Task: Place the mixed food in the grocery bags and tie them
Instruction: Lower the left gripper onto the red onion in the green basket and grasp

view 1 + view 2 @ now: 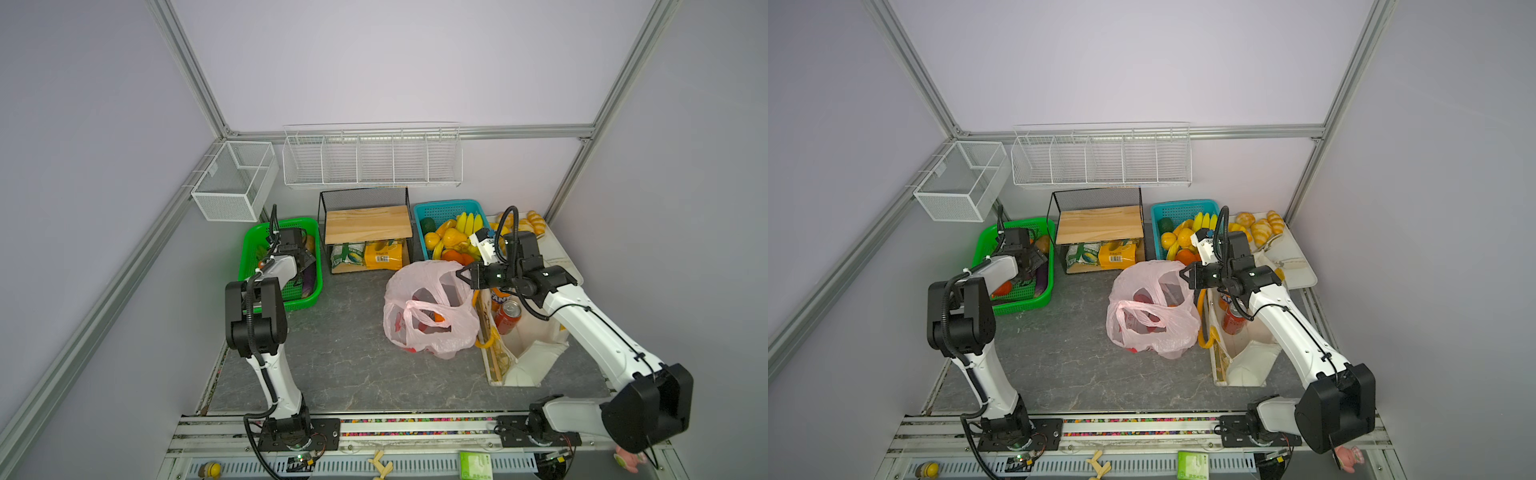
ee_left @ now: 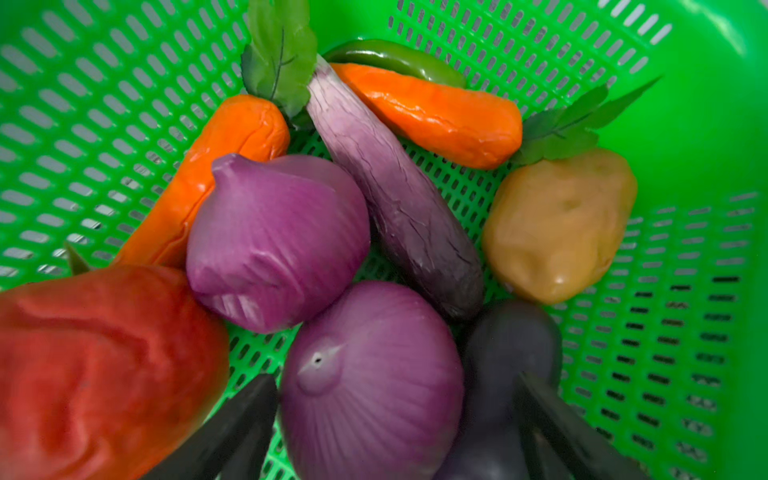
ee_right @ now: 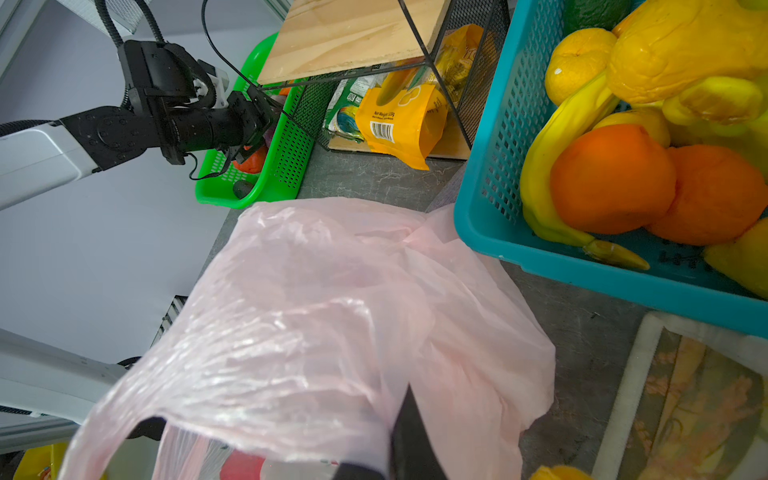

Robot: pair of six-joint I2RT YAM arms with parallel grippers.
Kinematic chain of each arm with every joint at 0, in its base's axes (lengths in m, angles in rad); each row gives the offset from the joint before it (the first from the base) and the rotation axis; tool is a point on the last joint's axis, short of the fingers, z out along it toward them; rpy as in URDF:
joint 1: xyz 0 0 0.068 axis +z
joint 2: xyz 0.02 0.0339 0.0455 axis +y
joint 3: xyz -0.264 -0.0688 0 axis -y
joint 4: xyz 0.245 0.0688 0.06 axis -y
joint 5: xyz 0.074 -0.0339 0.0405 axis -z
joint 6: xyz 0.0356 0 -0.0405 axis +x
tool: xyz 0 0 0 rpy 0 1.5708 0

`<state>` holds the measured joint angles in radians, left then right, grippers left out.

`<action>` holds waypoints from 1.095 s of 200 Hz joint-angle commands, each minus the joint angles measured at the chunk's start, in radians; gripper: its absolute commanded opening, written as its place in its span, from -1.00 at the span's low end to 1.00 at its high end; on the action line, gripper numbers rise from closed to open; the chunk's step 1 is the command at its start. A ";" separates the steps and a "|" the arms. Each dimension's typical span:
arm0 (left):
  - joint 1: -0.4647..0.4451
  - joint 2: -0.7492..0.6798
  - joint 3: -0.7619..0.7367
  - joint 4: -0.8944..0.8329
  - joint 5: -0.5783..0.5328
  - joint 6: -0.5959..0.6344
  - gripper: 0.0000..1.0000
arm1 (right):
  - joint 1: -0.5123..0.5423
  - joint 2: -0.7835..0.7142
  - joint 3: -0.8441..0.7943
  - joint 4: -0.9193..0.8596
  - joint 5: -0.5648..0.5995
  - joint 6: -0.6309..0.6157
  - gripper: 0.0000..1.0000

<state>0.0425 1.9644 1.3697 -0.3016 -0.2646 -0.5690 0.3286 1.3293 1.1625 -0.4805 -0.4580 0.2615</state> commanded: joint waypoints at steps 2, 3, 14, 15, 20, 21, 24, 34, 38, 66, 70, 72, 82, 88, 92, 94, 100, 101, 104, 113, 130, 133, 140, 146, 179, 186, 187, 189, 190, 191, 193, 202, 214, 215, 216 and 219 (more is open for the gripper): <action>0.007 0.018 0.023 -0.066 0.016 -0.051 0.76 | -0.002 -0.017 -0.016 0.011 -0.010 -0.009 -0.84; 0.007 0.018 0.023 -0.068 0.017 -0.053 0.77 | -0.003 -0.016 -0.015 0.010 -0.010 -0.010 -0.84; 0.010 0.017 0.020 -0.079 0.019 -0.055 0.77 | -0.003 -0.019 -0.015 0.010 -0.010 -0.009 -0.84; 0.011 0.016 0.020 -0.080 0.019 -0.056 0.77 | -0.003 -0.019 -0.016 0.010 -0.010 -0.009 -0.84; 0.012 0.016 0.018 -0.085 0.024 -0.057 0.77 | -0.003 -0.019 -0.017 0.010 -0.010 -0.009 -0.84; 0.012 0.017 0.018 -0.086 0.024 -0.056 0.77 | -0.003 -0.020 -0.017 0.010 -0.011 -0.009 -0.84; 0.013 0.017 0.016 -0.088 0.028 -0.054 0.76 | -0.003 -0.021 -0.017 0.010 -0.011 -0.011 -0.84; 0.017 0.016 0.013 -0.096 0.038 -0.054 0.77 | -0.002 -0.021 -0.017 0.010 -0.010 -0.011 -0.84; 0.019 0.016 0.013 -0.096 0.043 -0.055 0.77 | -0.004 -0.023 -0.017 0.010 -0.010 -0.011 -0.84; 0.038 0.024 0.008 -0.098 0.063 -0.068 0.77 | -0.002 -0.023 -0.017 0.011 -0.011 -0.010 -0.83; 0.041 0.026 0.010 -0.102 0.066 -0.069 0.77 | -0.002 -0.022 -0.017 0.011 -0.012 -0.011 -0.83; 0.042 0.027 0.013 -0.104 0.066 -0.070 0.77 | -0.002 -0.023 -0.017 0.011 -0.013 -0.011 -0.83; 0.047 0.033 0.018 -0.116 0.075 -0.079 0.76 | -0.002 -0.024 -0.017 0.011 -0.013 -0.011 -0.83; 0.050 0.036 0.025 -0.125 0.082 -0.081 0.76 | -0.002 -0.026 -0.017 0.011 -0.012 -0.011 -0.83; 0.051 0.038 0.026 -0.130 0.083 -0.083 0.76 | -0.002 -0.025 -0.018 0.011 -0.011 -0.011 -0.83; 0.051 0.039 0.027 -0.130 0.084 -0.084 0.76 | -0.002 -0.026 -0.018 0.010 -0.011 -0.011 -0.83; 0.050 0.041 0.028 -0.132 0.087 -0.083 0.75 | -0.002 -0.027 -0.017 0.010 -0.010 -0.011 -0.83; 0.050 0.041 0.030 -0.131 0.087 -0.083 0.75 | -0.002 -0.028 -0.017 0.010 -0.011 -0.012 -0.83; 0.051 0.043 0.031 -0.130 0.089 -0.083 0.75 | -0.003 -0.028 -0.017 0.010 -0.010 -0.012 -0.83; 0.053 0.049 0.036 -0.131 0.097 -0.083 0.74 | -0.002 -0.028 -0.017 0.010 -0.010 -0.010 -0.83; 0.055 0.060 0.045 -0.133 0.110 -0.087 0.73 | -0.002 -0.027 -0.017 0.011 -0.014 -0.010 -0.83; 0.056 0.063 0.047 -0.134 0.113 -0.088 0.73 | -0.002 -0.027 -0.017 0.010 -0.014 -0.010 -0.83; 0.060 0.069 0.049 -0.134 0.122 -0.091 0.72 | -0.003 -0.027 -0.017 0.010 -0.014 -0.011 -0.83; 0.063 0.074 0.053 -0.136 0.126 -0.093 0.72 | -0.003 -0.029 -0.017 0.008 -0.012 -0.013 -0.83; 0.068 0.059 0.031 -0.104 0.139 -0.092 0.58 | -0.002 -0.035 -0.018 0.007 -0.008 -0.013 -0.83; 0.068 0.053 0.023 -0.098 0.138 -0.091 0.54 | -0.003 -0.035 -0.018 0.006 -0.008 -0.014 -0.83; 0.068 0.052 0.021 -0.098 0.139 -0.092 0.53 | -0.003 -0.035 -0.018 0.007 -0.007 -0.014 -0.83; 0.068 0.050 0.020 -0.096 0.139 -0.090 0.52 | -0.002 -0.035 -0.018 0.007 -0.007 -0.013 -0.83; 0.068 0.049 0.018 -0.094 0.140 -0.090 0.51 | -0.003 -0.035 -0.018 0.007 -0.009 -0.014 -0.83; 0.067 0.049 0.017 -0.092 0.140 -0.089 0.51 | -0.003 -0.034 -0.018 0.007 -0.008 -0.014 -0.83; 0.067 0.047 0.015 -0.090 0.140 -0.090 0.49 | -0.002 -0.033 -0.018 0.006 -0.010 -0.014 -0.83; 0.068 0.034 -0.002 -0.079 0.143 -0.089 0.41 | -0.002 -0.032 -0.018 0.007 -0.011 -0.014 -0.83; 0.068 0.008 -0.026 -0.063 0.143 -0.089 0.32 | -0.002 -0.031 -0.017 0.006 -0.012 -0.014 -0.83; 0.066 0.006 -0.029 -0.061 0.144 -0.089 0.32 | -0.003 -0.031 -0.017 0.006 -0.012 -0.014 -0.83; 0.066 0.004 -0.032 -0.058 0.145 -0.089 0.31 | -0.002 -0.031 -0.017 0.006 -0.011 -0.014 -0.83; 0.068 -0.004 -0.040 -0.051 0.147 -0.090 0.30 | -0.003 -0.031 -0.017 0.006 -0.011 -0.013 -0.83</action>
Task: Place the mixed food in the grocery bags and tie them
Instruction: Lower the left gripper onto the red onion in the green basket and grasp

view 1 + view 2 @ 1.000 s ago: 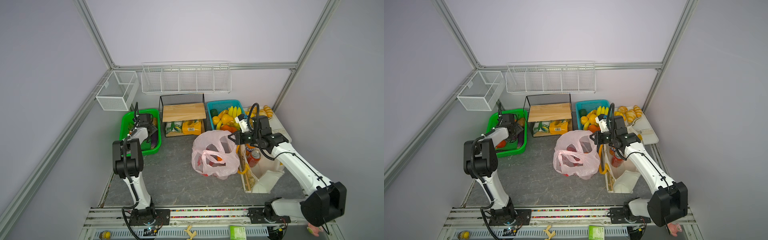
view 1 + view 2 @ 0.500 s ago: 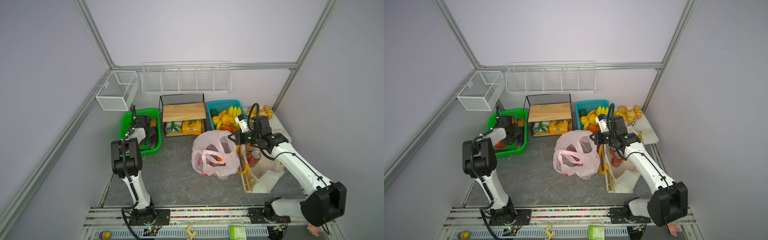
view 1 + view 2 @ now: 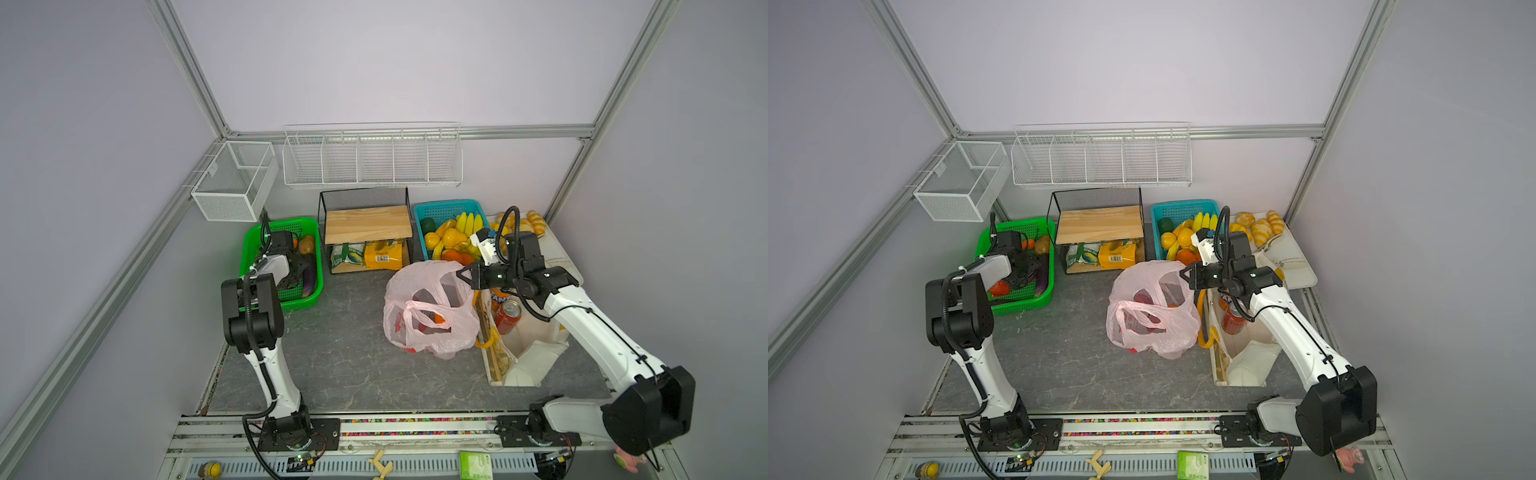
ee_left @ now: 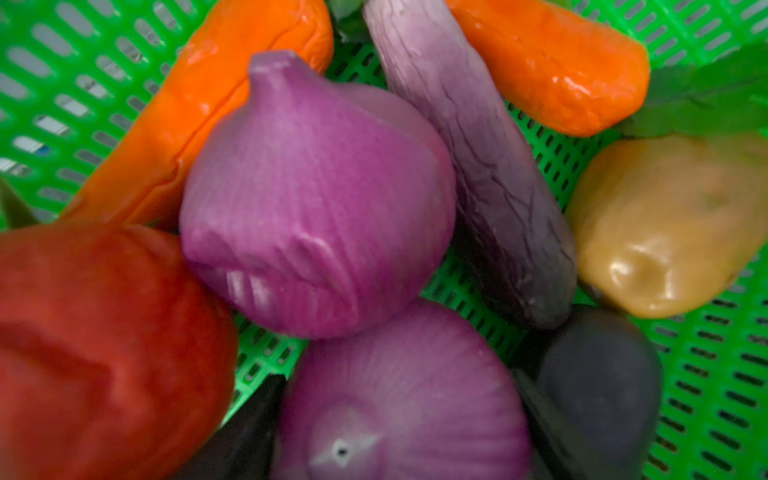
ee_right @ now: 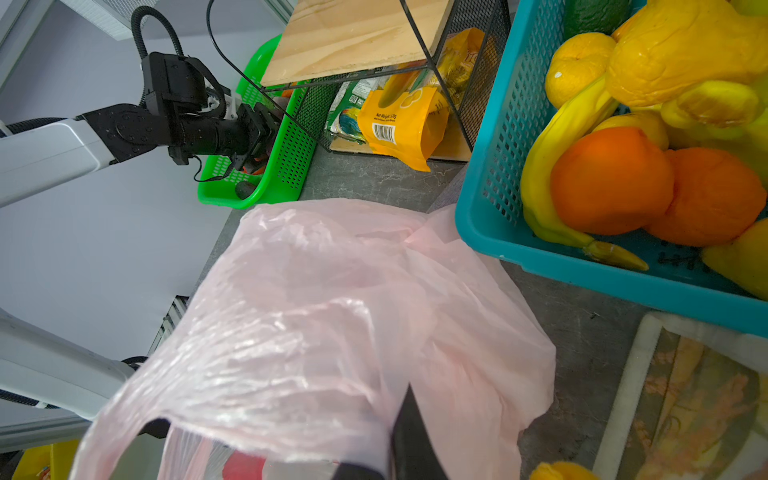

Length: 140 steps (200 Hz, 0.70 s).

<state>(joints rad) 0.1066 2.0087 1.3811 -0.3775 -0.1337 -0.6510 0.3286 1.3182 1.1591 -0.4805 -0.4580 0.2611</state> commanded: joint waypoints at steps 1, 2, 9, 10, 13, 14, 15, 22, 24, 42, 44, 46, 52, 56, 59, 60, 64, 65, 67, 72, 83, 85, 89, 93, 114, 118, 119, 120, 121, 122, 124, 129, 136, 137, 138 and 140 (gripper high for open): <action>0.003 -0.051 -0.054 0.026 0.017 -0.008 0.30 | -0.003 -0.019 -0.013 0.006 -0.011 -0.013 -0.83; 0.003 -0.055 -0.056 0.028 0.019 -0.008 0.29 | -0.003 -0.020 -0.013 0.006 -0.011 -0.013 -0.83; 0.002 -0.075 -0.077 0.043 0.030 -0.010 0.29 | -0.002 -0.017 -0.013 0.006 -0.011 -0.014 -0.83; 0.002 -0.078 -0.079 0.045 0.031 -0.011 0.28 | -0.002 -0.018 -0.013 0.006 -0.011 -0.014 -0.83; 0.002 -0.086 -0.087 0.051 0.037 -0.012 0.28 | -0.003 -0.018 -0.013 0.007 -0.011 -0.013 -0.83; 0.002 -0.089 -0.090 0.051 0.040 -0.012 0.28 | -0.003 -0.018 -0.013 0.007 -0.011 -0.014 -0.83; 0.001 -0.093 -0.092 0.053 0.042 -0.013 0.27 | -0.002 -0.017 -0.013 0.007 -0.010 -0.014 -0.83; -0.001 -0.117 -0.112 0.060 0.054 -0.016 0.26 | -0.003 -0.017 -0.012 0.007 -0.010 -0.012 -0.83; -0.002 -0.125 -0.119 0.064 0.055 -0.017 0.26 | -0.002 -0.017 -0.012 0.006 -0.010 -0.012 -0.83; -0.014 -0.195 -0.184 0.098 0.073 -0.016 0.26 | -0.003 -0.013 -0.011 0.007 -0.010 -0.011 -0.83; -0.014 -0.202 -0.190 0.101 0.076 -0.015 0.26 | -0.003 -0.012 -0.010 0.007 -0.011 -0.011 -0.83; -0.016 -0.209 -0.197 0.103 0.079 -0.015 0.26 | -0.003 -0.011 -0.010 0.007 -0.010 -0.012 -0.83; -0.019 -0.229 -0.214 0.106 0.084 -0.015 0.26 | -0.003 -0.012 -0.009 0.006 -0.010 -0.010 -0.83; -0.020 -0.244 -0.224 0.107 0.087 -0.016 0.25 | -0.002 -0.011 -0.009 0.009 -0.011 -0.010 -0.83; -0.019 -0.255 -0.231 0.106 0.088 -0.018 0.25 | -0.002 -0.011 -0.009 0.008 -0.010 -0.009 -0.83; -0.019 -0.257 -0.233 0.106 0.089 -0.018 0.25 | -0.003 -0.012 -0.009 0.008 -0.010 -0.009 -0.83; -0.020 -0.273 -0.243 0.106 0.089 -0.020 0.25 | -0.002 -0.012 -0.010 0.009 -0.010 -0.008 -0.83; -0.021 -0.276 -0.245 0.106 0.089 -0.020 0.25 | -0.002 -0.012 -0.010 0.009 -0.010 -0.008 -0.83; -0.021 -0.283 -0.251 0.107 0.090 -0.021 0.25 | -0.003 -0.011 -0.010 0.009 -0.010 -0.009 -0.83; -0.023 -0.307 -0.267 0.111 0.091 -0.021 0.24 | -0.003 -0.013 -0.010 0.011 -0.011 -0.008 -0.83; -0.029 -0.358 -0.300 0.117 0.085 -0.024 0.24 | -0.003 -0.015 -0.010 0.011 -0.012 -0.006 -0.83; -0.030 -0.367 -0.307 0.117 0.083 -0.024 0.24 | -0.003 -0.015 -0.010 0.011 -0.013 -0.006 -0.83; -0.033 -0.388 -0.319 0.120 0.082 -0.022 0.24 | -0.002 -0.016 -0.010 0.011 -0.013 -0.006 -0.83; -0.035 -0.409 -0.331 0.120 0.084 -0.019 0.24 | -0.002 -0.017 -0.010 0.012 -0.012 -0.006 -0.83; -0.061 -0.535 -0.392 0.103 0.113 -0.017 0.22 | -0.002 -0.025 -0.010 0.007 0.001 -0.007 -0.83; -0.070 -0.565 -0.404 0.098 0.119 -0.013 0.21 | -0.002 -0.027 -0.009 0.005 0.003 -0.008 -0.83; -0.073 -0.573 -0.408 0.096 0.120 -0.010 0.20 | -0.003 -0.027 -0.009 0.004 0.004 -0.007 -0.83; -0.075 -0.582 -0.411 0.095 0.124 -0.008 0.20 | -0.002 -0.029 -0.009 0.004 0.006 -0.007 -0.83; -0.078 -0.589 -0.415 0.093 0.127 -0.006 0.20 | -0.002 -0.029 -0.009 0.004 0.006 -0.007 -0.83; -0.082 -0.595 -0.418 0.094 0.129 0.000 0.20 | -0.003 -0.028 -0.009 0.004 0.007 -0.008 -0.83; -0.088 -0.613 -0.425 0.093 0.135 0.007 0.20 | -0.002 -0.029 -0.009 0.002 0.008 -0.009 -0.83; -0.108 -0.653 -0.442 0.089 0.155 0.027 0.18 | -0.003 -0.030 -0.009 0.001 0.014 -0.008 -0.83; -0.142 -0.710 -0.465 0.075 0.169 0.042 0.17 | -0.004 -0.030 -0.009 -0.001 0.020 -0.009 -0.83; -0.147 -0.718 -0.468 0.072 0.171 0.043 0.17 | -0.005 -0.030 -0.009 -0.001 0.021 -0.008 -0.83; -0.151 -0.724 -0.471 0.070 0.172 0.047 0.16 | -0.004 -0.030 -0.009 -0.001 0.023 -0.008 -0.83; -0.164 -0.741 -0.476 0.063 0.175 0.050 0.16 | -0.004 -0.030 -0.009 -0.001 0.026 -0.009 -0.83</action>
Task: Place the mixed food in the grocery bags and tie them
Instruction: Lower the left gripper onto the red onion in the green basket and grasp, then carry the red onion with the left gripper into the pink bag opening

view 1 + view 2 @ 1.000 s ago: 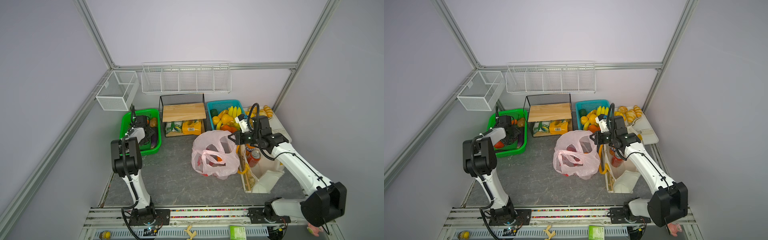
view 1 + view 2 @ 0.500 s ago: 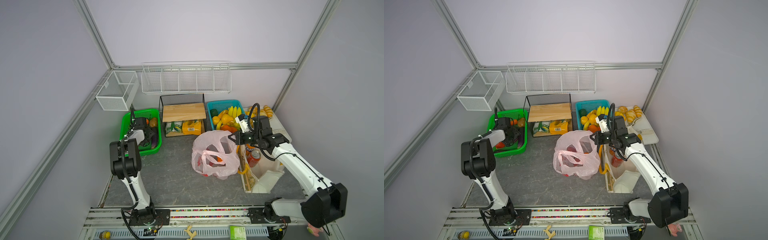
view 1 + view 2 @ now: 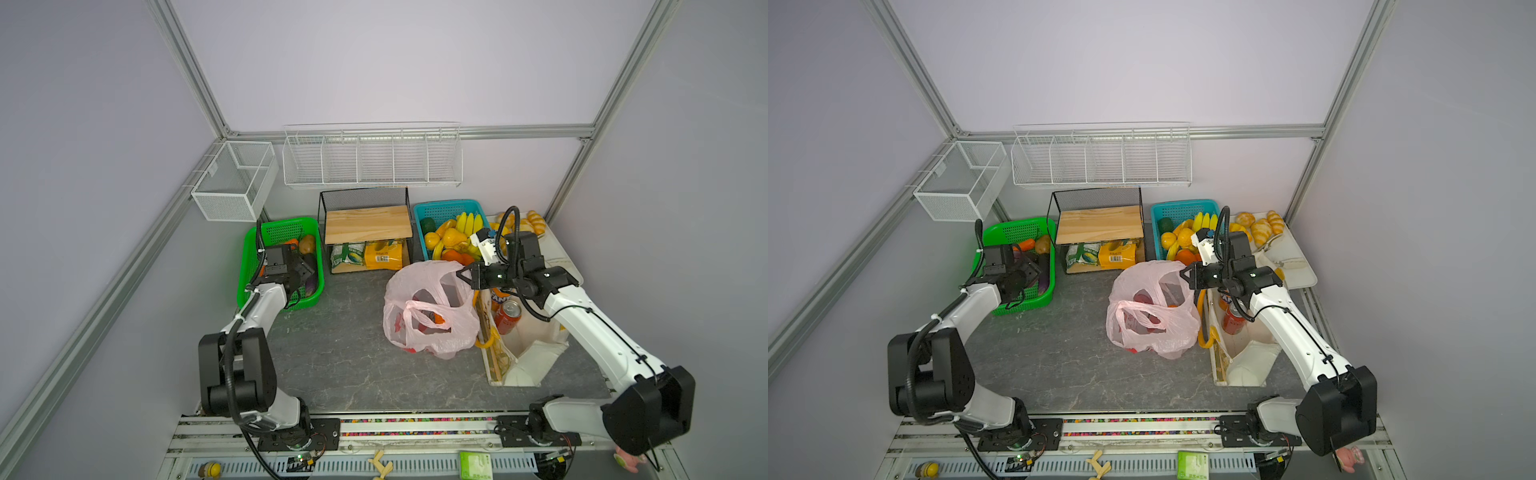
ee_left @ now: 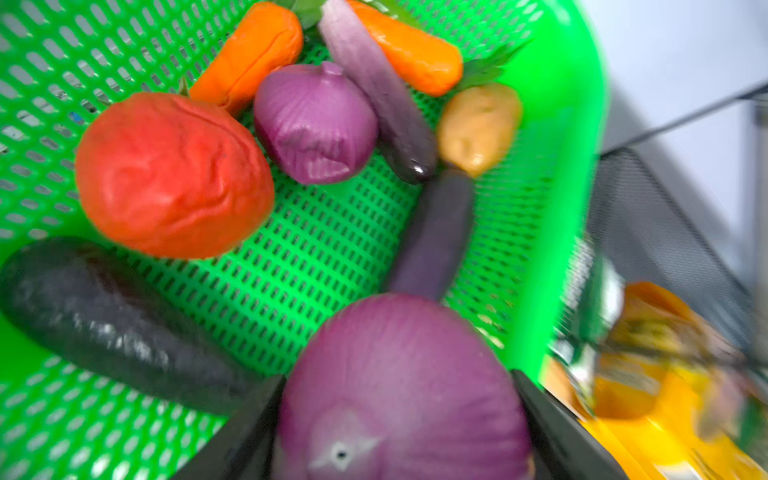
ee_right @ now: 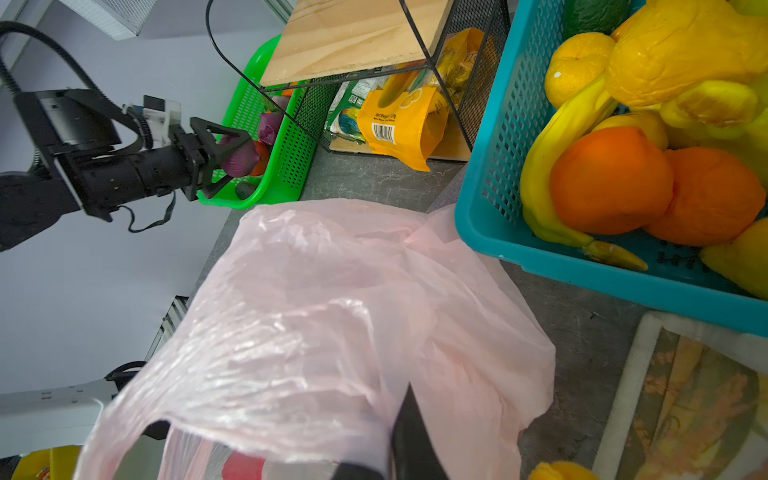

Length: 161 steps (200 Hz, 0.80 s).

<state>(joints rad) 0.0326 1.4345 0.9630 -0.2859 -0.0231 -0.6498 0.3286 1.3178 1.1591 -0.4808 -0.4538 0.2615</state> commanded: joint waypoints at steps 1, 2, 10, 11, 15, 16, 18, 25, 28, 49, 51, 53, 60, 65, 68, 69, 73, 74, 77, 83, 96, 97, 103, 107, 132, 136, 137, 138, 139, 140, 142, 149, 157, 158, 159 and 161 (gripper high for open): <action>-0.094 -0.174 -0.060 -0.032 0.066 0.050 0.16 | -0.004 -0.029 -0.009 -0.001 0.022 -0.010 -0.83; -0.099 -0.181 -0.062 -0.035 0.067 0.052 0.16 | -0.004 -0.029 -0.010 -0.001 0.023 -0.010 -0.83; -0.152 -0.238 -0.083 -0.060 0.069 0.069 0.15 | -0.004 -0.028 -0.011 0.000 0.031 -0.010 -0.83; -0.158 -0.243 -0.087 -0.063 0.071 0.071 0.15 | -0.004 -0.028 -0.012 0.000 0.031 -0.009 -0.83; -0.186 -0.268 -0.099 -0.069 0.078 0.081 0.15 | -0.004 -0.027 -0.012 0.001 0.032 -0.009 -0.83; -0.192 -0.275 -0.101 -0.070 0.081 0.082 0.15 | -0.004 -0.026 -0.012 0.001 0.033 -0.009 -0.83; -0.203 -0.285 -0.107 -0.077 0.086 0.086 0.15 | -0.005 -0.025 -0.012 0.001 0.033 -0.009 -0.83; -0.241 -0.317 -0.119 -0.100 0.115 0.092 0.15 | -0.005 -0.021 -0.012 0.003 0.035 -0.009 -0.83; -0.257 -0.332 -0.125 -0.109 0.133 0.095 0.14 | -0.005 -0.021 -0.012 0.004 0.035 -0.008 -0.83; -0.372 -0.419 -0.160 -0.139 0.234 0.111 0.11 | -0.005 -0.015 -0.009 0.005 0.044 -0.010 -0.83; -0.384 -0.427 -0.162 -0.142 0.238 0.114 0.11 | -0.006 -0.015 -0.009 0.004 0.044 -0.010 -0.83; -0.395 -0.435 -0.163 -0.144 0.244 0.117 0.10 | -0.006 -0.015 -0.009 0.003 0.045 -0.010 -0.83; -0.443 -0.461 -0.170 -0.155 0.260 0.138 0.11 | -0.006 -0.016 -0.008 0.001 0.051 -0.010 -0.83; -0.474 -0.478 -0.172 -0.162 0.267 0.149 0.10 | -0.007 -0.015 -0.007 -0.001 0.051 -0.013 -0.83; -0.492 -0.488 -0.175 -0.167 0.271 0.156 0.10 | -0.006 -0.015 -0.006 -0.002 0.053 -0.014 -0.83; -0.497 -0.490 -0.176 -0.167 0.273 0.158 0.10 | -0.006 -0.015 -0.006 -0.002 0.053 -0.013 -0.83; -0.518 -0.503 -0.180 -0.167 0.284 0.166 0.10 | -0.006 -0.015 -0.006 -0.002 0.055 -0.013 -0.83; -0.523 -0.505 -0.181 -0.167 0.288 0.169 0.10 | -0.007 -0.015 -0.006 -0.002 0.055 -0.013 -0.83; -0.538 -0.513 -0.187 -0.162 0.300 0.175 0.10 | -0.007 -0.015 -0.006 -0.003 0.055 -0.014 -0.83; -0.563 -0.526 -0.201 -0.149 0.327 0.184 0.09 | -0.007 -0.015 -0.004 -0.005 0.058 -0.016 -0.83; -0.619 -0.546 -0.230 -0.094 0.383 0.189 0.09 | -0.007 -0.016 -0.001 -0.010 0.063 -0.019 -0.83; -0.623 -0.546 -0.232 -0.091 0.387 0.189 0.09 | -0.007 -0.016 -0.001 -0.010 0.064 -0.019 -0.83; -0.647 -0.549 -0.243 -0.056 0.407 0.188 0.09 | -0.007 -0.017 -0.001 -0.010 0.065 -0.020 -0.83; -0.661 -0.547 -0.251 -0.035 0.418 0.189 0.09 | -0.006 -0.019 0.000 -0.013 0.068 -0.021 -0.83; -0.728 -0.491 -0.262 0.064 0.478 0.208 0.09 | -0.007 -0.021 0.002 -0.016 0.064 -0.022 -0.83; -0.733 -0.476 -0.258 0.074 0.482 0.212 0.09 | -0.006 -0.021 0.002 -0.016 0.062 -0.021 -0.83; -0.734 -0.472 -0.257 0.075 0.483 0.213 0.09 | -0.006 -0.021 0.002 -0.016 0.062 -0.021 -0.83; -0.735 -0.469 -0.256 0.076 0.483 0.214 0.09 | -0.006 -0.020 0.002 -0.016 0.062 -0.021 -0.83; -0.736 -0.463 -0.254 0.078 0.485 0.215 0.09 | -0.006 -0.020 0.002 -0.016 0.061 -0.021 -0.83; -0.738 -0.459 -0.252 0.080 0.486 0.214 0.09 | -0.006 -0.020 0.002 -0.016 0.061 -0.021 -0.83; -0.740 -0.452 -0.248 0.083 0.487 0.217 0.09 | -0.006 -0.020 0.001 -0.017 0.061 -0.020 -0.83; -0.747 -0.419 -0.236 0.095 0.489 0.224 0.09 | -0.005 -0.020 0.000 -0.016 0.059 -0.019 -0.83; -0.753 -0.380 -0.221 0.110 0.482 0.230 0.09 | -0.005 -0.018 -0.002 -0.015 0.054 -0.018 -0.83; -0.753 -0.376 -0.219 0.112 0.483 0.231 0.09 | -0.005 -0.017 -0.001 -0.015 0.053 -0.018 -0.83; -0.754 -0.369 -0.216 0.115 0.483 0.232 0.09 | -0.005 -0.017 -0.001 -0.015 0.052 -0.018 -0.83; -0.755 -0.361 -0.212 0.120 0.483 0.232 0.09 | -0.005 -0.017 -0.002 -0.013 0.050 -0.017 -0.83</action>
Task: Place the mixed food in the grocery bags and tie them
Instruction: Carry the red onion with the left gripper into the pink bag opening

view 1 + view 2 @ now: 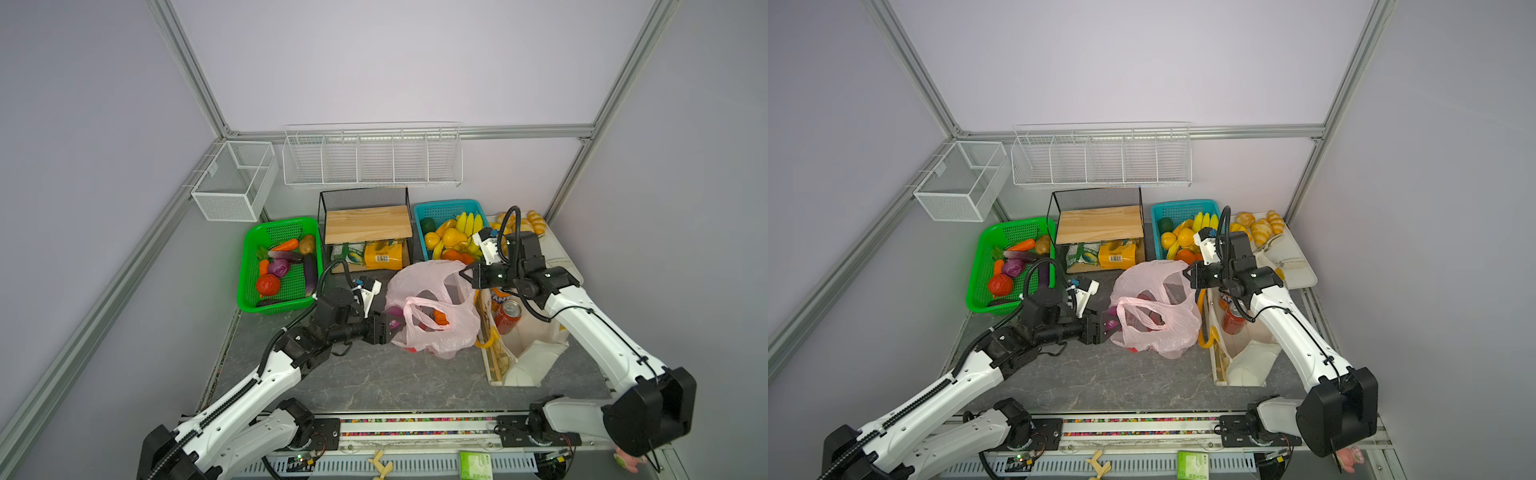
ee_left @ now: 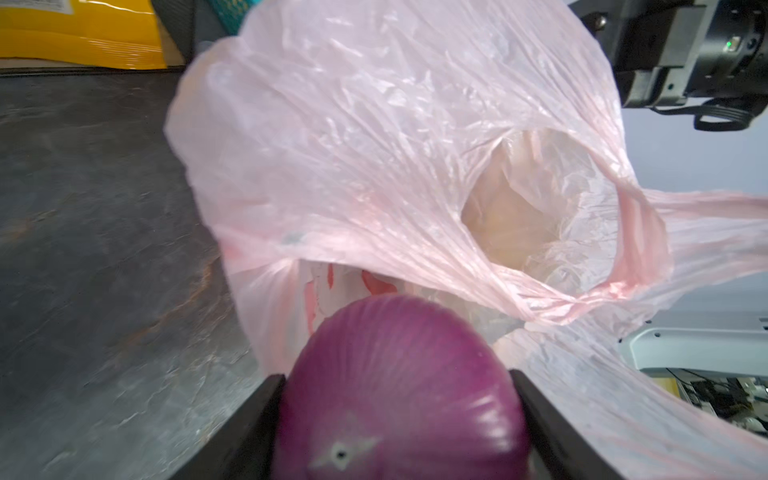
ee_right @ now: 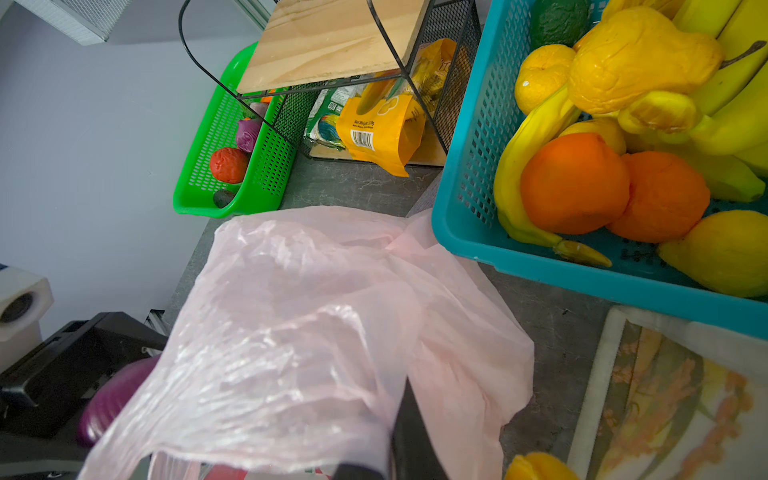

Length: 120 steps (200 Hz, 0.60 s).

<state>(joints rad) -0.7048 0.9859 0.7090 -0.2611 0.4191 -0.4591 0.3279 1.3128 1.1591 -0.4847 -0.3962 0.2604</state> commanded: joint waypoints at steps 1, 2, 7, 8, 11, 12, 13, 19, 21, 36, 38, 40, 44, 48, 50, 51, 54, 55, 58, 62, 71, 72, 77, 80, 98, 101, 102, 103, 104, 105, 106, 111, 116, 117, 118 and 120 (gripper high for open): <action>-0.018 0.093 0.044 0.098 0.041 0.042 0.09 | -0.004 -0.013 -0.002 -0.009 -0.010 -0.016 -0.83; -0.018 0.098 0.046 0.101 0.041 0.042 0.09 | -0.004 -0.012 -0.002 -0.008 -0.012 -0.015 -0.83; -0.022 0.127 0.059 0.119 0.046 0.045 0.09 | -0.004 -0.010 -0.004 -0.004 -0.018 -0.014 -0.83; -0.023 0.132 0.059 0.123 0.047 0.047 0.09 | -0.004 -0.010 -0.004 -0.004 -0.021 -0.015 -0.83; -0.026 0.150 0.069 0.132 0.051 0.049 0.09 | -0.003 -0.008 -0.004 -0.002 -0.024 -0.014 -0.83; -0.027 0.155 0.069 0.134 0.052 0.050 0.09 | -0.003 -0.007 -0.004 -0.001 -0.025 -0.014 -0.83; -0.029 0.160 0.076 0.139 0.053 0.050 0.09 | -0.003 -0.006 -0.004 -0.001 -0.028 -0.014 -0.83; -0.038 0.195 0.092 0.159 0.057 0.060 0.09 | -0.002 -0.003 -0.003 -0.002 -0.035 -0.013 -0.83; -0.042 0.204 0.098 0.166 0.059 0.062 0.09 | -0.001 -0.001 -0.003 -0.001 -0.038 -0.013 -0.83; -0.074 0.296 0.135 0.200 0.060 0.102 0.12 | 0.002 0.006 -0.001 -0.003 -0.044 -0.013 -0.83; -0.078 0.309 0.140 0.201 0.057 0.108 0.13 | 0.001 0.006 -0.001 -0.004 -0.043 -0.014 -0.83; -0.081 0.321 0.146 0.202 0.053 0.111 0.13 | 0.002 0.006 -0.002 -0.005 -0.041 -0.015 -0.83; -0.088 0.346 0.158 0.198 0.046 0.122 0.13 | 0.002 0.006 -0.001 -0.005 -0.042 -0.015 -0.83; -0.094 0.372 0.171 0.188 0.039 0.131 0.14 | 0.003 0.006 -0.002 -0.006 -0.040 -0.016 -0.83; -0.097 0.384 0.176 0.182 0.035 0.136 0.14 | 0.003 0.005 -0.003 -0.007 -0.039 -0.017 -0.83; -0.098 0.389 0.182 0.179 0.034 0.140 0.15 | 0.003 0.005 -0.003 -0.007 -0.038 -0.018 -0.83; -0.102 0.406 0.193 0.168 0.025 0.147 0.15 | 0.003 0.004 -0.003 -0.008 -0.037 -0.017 -0.83; -0.103 0.413 0.197 0.165 0.023 0.150 0.15 | 0.002 0.004 -0.002 -0.009 -0.036 -0.018 -0.83; -0.107 0.429 0.207 0.151 0.012 0.156 0.16 | 0.003 0.003 -0.001 -0.010 -0.034 -0.018 -0.83; -0.111 0.449 0.220 0.132 0.001 0.167 0.17 | 0.003 0.003 -0.001 -0.013 -0.032 -0.020 -0.83; -0.119 0.480 0.240 0.100 -0.023 0.195 0.21 | 0.003 0.000 0.001 -0.017 -0.025 -0.025 -0.83; -0.120 0.483 0.241 0.095 -0.025 0.198 0.21 | 0.003 0.000 0.001 -0.017 -0.025 -0.025 -0.83; -0.123 0.496 0.248 0.079 -0.040 0.214 0.24 | 0.003 -0.001 0.000 -0.019 -0.021 -0.026 -0.83; -0.122 0.502 0.251 0.069 -0.048 0.223 0.25 | 0.003 0.000 0.001 -0.020 -0.020 -0.027 -0.83; -0.127 0.517 0.251 0.037 -0.084 0.272 0.37 | 0.003 0.002 0.001 -0.020 -0.013 -0.030 -0.83; -0.127 0.517 0.250 0.033 -0.086 0.278 0.38 | 0.003 0.005 0.001 -0.020 -0.012 -0.030 -0.83; -0.126 0.517 0.251 0.033 -0.088 0.280 0.39 | 0.003 0.006 0.001 -0.019 -0.012 -0.030 -0.83; -0.126 0.518 0.251 0.032 -0.088 0.283 0.39 | 0.003 0.007 0.001 -0.019 -0.013 -0.030 -0.83; -0.126 0.518 0.250 0.030 -0.088 0.285 0.40 | 0.003 0.007 0.001 -0.018 -0.012 -0.030 -0.83; -0.127 0.519 0.250 0.028 -0.089 0.287 0.40 | 0.003 0.008 0.001 -0.017 -0.013 -0.030 -0.83; -0.127 0.518 0.250 0.027 -0.090 0.289 0.41 | 0.003 0.009 0.001 -0.017 -0.013 -0.030 -0.83; -0.126 0.518 0.250 0.021 -0.096 0.297 0.44 | 0.003 0.011 0.002 -0.019 -0.013 -0.030 -0.83; -0.126 0.518 0.250 0.013 -0.097 0.305 0.47 | 0.003 0.014 0.004 -0.020 -0.014 -0.030 -0.83; -0.126 0.518 0.250 0.011 -0.099 0.307 0.48 | 0.003 0.014 0.004 -0.020 -0.014 -0.030 -0.83; -0.126 0.518 0.250 0.010 -0.099 0.309 0.48 | 0.003 0.015 0.004 -0.019 -0.014 -0.031 -0.83; -0.127 0.518 0.250 0.007 -0.099 0.313 0.50 | 0.003 0.014 0.004 -0.019 -0.015 -0.030 -0.83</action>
<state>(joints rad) -0.8261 1.5021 0.9333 -0.2016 0.3679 -0.2398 0.3290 1.3148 1.1591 -0.4892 -0.4118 0.2535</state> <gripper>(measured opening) 0.741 0.086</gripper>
